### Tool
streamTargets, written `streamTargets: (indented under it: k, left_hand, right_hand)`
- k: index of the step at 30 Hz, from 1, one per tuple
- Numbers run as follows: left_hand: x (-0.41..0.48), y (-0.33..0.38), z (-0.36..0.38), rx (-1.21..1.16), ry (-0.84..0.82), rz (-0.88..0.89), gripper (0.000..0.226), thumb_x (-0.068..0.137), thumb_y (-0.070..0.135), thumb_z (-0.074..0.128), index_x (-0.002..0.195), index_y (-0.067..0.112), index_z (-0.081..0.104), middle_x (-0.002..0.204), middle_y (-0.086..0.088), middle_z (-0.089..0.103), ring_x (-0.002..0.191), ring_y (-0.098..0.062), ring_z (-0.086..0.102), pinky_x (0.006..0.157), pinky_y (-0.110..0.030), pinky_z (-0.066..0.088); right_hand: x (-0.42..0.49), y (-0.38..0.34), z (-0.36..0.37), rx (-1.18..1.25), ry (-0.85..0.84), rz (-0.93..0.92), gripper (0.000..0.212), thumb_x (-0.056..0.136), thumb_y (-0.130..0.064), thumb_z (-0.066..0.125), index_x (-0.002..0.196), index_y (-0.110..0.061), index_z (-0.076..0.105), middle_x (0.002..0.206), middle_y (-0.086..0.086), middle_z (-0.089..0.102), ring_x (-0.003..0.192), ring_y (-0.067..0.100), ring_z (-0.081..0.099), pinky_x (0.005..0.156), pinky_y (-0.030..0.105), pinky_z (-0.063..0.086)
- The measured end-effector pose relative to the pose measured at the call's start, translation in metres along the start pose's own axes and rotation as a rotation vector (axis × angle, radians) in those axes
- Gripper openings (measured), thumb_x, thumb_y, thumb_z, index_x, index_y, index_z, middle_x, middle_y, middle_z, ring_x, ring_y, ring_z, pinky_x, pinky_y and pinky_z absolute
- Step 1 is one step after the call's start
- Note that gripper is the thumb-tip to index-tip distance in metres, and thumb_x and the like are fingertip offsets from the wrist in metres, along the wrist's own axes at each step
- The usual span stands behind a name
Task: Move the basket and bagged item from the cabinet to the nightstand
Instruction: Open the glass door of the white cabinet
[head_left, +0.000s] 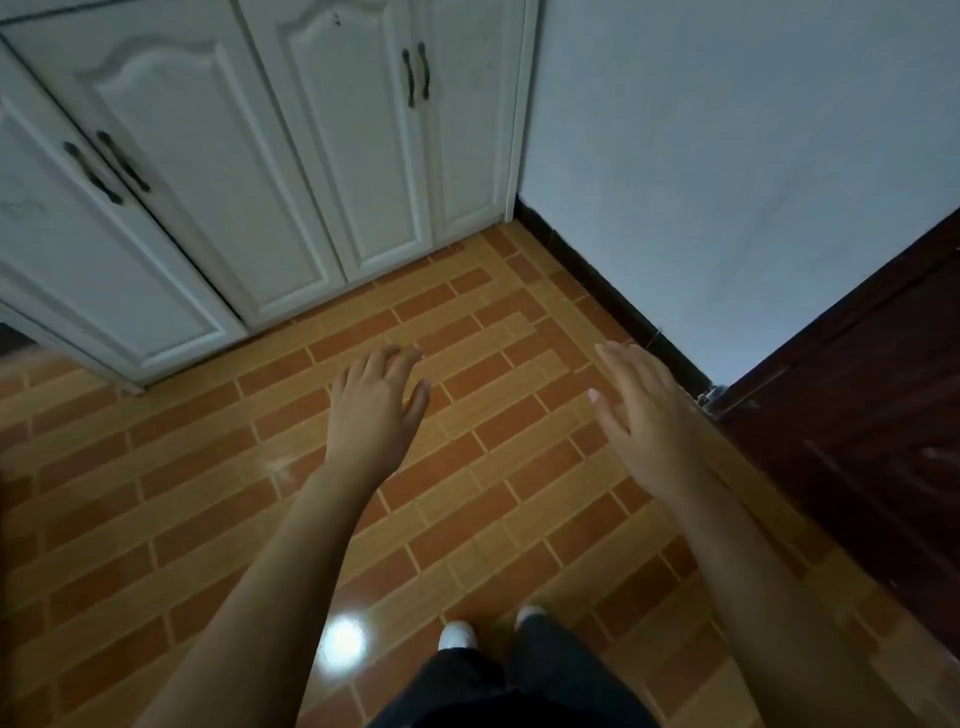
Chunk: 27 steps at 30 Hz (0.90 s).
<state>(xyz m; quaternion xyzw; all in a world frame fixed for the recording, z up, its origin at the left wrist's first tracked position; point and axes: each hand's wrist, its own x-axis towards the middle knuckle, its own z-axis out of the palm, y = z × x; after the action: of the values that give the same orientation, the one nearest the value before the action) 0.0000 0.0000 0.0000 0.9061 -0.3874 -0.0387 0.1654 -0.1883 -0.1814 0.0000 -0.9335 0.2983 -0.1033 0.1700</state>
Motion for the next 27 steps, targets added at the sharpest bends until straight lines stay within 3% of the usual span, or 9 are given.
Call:
streamTargets:
  k: [15,18,27]
  left_hand:
    - [0.151,0.024,0.034,0.000,0.040,-0.019,0.038,0.092,0.032,0.045,0.125,0.016,0.049,0.129,-0.014,0.051,0.120,-0.032,0.043,0.099,-0.049,0.034]
    - [0.198,0.037,0.034,-0.026,0.063,-0.066,0.037,0.092,0.031,0.046,0.125,0.014,0.049,0.128,-0.015,0.051,0.119,-0.034,0.043,0.097,-0.049,0.036]
    - [0.309,0.059,0.037,-0.048,0.118,-0.093,0.038,0.091,0.032,0.047,0.125,0.015,0.049,0.126,-0.014,0.053,0.118,-0.032,0.044,0.098,-0.047,0.036]
  right_hand:
    - [0.146,0.062,0.000,0.049,0.026,-0.008,0.047,0.094,-0.033,0.042,0.138,-0.019,0.035,0.145,0.003,0.037,0.136,0.020,0.026,0.103,0.033,0.026]
    - [0.195,0.083,-0.008,0.042,0.003,-0.030,0.049,0.093,-0.039,0.036,0.138,-0.018,0.036,0.144,0.004,0.039,0.135,0.022,0.028,0.104,0.039,0.030]
    - [0.316,0.117,-0.022,0.083,-0.048,-0.106,0.053,0.090,-0.040,0.032,0.138,-0.017,0.036,0.145,0.004,0.038,0.137,0.022,0.024,0.108,0.040,0.024]
